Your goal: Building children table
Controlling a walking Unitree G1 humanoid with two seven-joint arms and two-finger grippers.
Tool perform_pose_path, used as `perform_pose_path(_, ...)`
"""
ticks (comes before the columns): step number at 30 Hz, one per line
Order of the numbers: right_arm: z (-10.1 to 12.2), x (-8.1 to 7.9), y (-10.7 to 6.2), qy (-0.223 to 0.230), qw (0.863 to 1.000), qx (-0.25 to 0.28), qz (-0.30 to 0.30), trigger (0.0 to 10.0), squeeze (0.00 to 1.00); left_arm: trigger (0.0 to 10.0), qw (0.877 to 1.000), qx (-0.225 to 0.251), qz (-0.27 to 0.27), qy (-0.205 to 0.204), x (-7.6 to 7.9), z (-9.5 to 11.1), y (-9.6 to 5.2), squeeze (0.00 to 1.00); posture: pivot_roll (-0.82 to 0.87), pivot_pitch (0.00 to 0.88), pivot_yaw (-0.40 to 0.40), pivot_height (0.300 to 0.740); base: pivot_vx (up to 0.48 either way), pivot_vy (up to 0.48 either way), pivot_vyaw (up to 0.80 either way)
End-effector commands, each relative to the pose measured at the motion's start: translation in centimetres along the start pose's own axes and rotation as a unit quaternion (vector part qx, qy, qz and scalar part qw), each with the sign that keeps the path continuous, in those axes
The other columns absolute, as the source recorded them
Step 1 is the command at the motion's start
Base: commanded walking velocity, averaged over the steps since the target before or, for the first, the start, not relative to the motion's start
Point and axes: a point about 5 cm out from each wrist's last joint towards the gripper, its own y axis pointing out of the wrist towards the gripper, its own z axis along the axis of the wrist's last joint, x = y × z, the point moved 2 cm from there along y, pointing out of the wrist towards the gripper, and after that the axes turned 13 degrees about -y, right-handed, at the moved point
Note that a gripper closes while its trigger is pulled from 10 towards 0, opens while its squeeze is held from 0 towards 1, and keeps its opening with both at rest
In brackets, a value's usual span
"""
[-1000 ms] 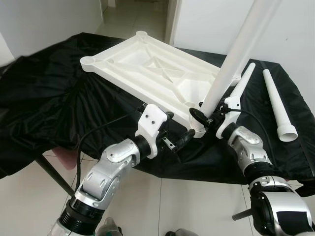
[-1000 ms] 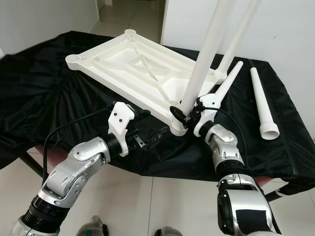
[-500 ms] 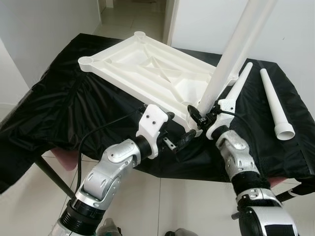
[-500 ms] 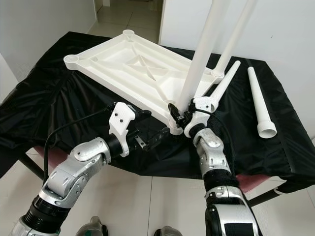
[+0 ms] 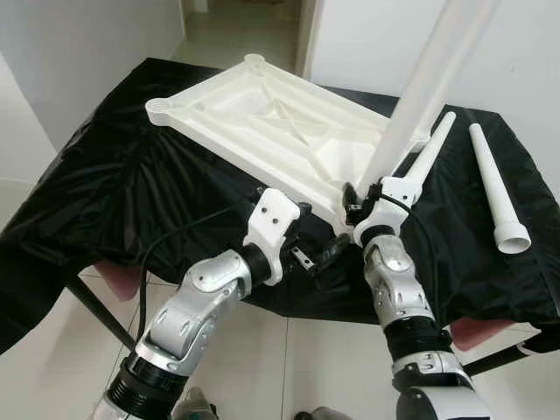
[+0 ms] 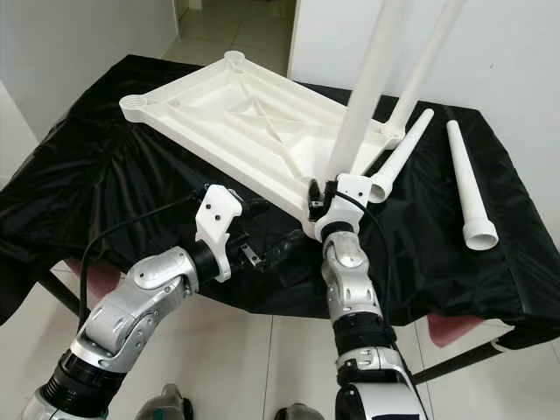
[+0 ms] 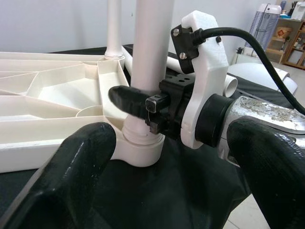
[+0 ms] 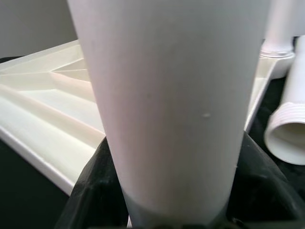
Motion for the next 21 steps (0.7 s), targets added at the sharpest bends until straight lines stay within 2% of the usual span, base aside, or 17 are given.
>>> perform_pose_path(1,-2.0,1.5,-0.7,-0.001,0.998,-0.049,-0.045,10.0,0.0,10.0,1.0,-0.005,-0.012,-0.002,0.4,-0.2,0.0,0.0,0.09,0.001,-0.067,0.74,0.0,0.0,0.0)
perform_pose_path(3,-2.0,0.4,-1.0,0.008,0.998,-0.054,-0.033,10.0,0.0,10.0,1.0,-0.005,-0.012,-0.001,0.4,-0.2,0.0,0.0,0.1,0.0,-0.069,0.74,0.0,0.0,0.0)
perform_pose_path(6,-2.0,-0.1,-1.2,0.009,0.998,-0.054,-0.025,10.0,0.0,10.0,1.0,-0.005,-0.011,-0.001,0.4,-0.2,0.0,0.0,0.1,0.0,-0.069,0.74,0.0,0.0,0.0)
perform_pose_path(14,-1.9,-0.2,-1.3,0.005,0.998,-0.057,-0.027,10.0,0.0,10.0,1.0,-0.005,-0.012,-0.001,0.4,-0.2,0.0,0.0,0.09,0.0,-0.072,0.74,0.0,0.0,0.0)
perform_pose_path(15,-1.8,-0.2,-1.3,0.007,0.998,-0.054,-0.023,10.0,0.18,10.0,1.0,-0.005,-0.013,-0.001,0.4,-0.2,0.0,0.0,0.09,0.0,-0.072,0.74,0.0,0.0,0.0)
perform_pose_path(16,-1.7,-0.2,-1.3,0.01,0.998,-0.051,-0.02,10.0,1.0,10.0,1.0,-0.005,-0.013,-0.001,0.5,-0.2,0.1,0.0,0.09,0.0,-0.073,0.74,0.0,0.0,0.0)
perform_pose_path(21,-1.4,0.1,-1.3,0.016,0.999,-0.039,-0.011,10.0,1.0,10.0,1.0,-0.004,-0.014,-0.001,0.5,-0.3,0.1,0.0,0.09,0.0,-0.075,0.74,0.0,0.0,0.0)
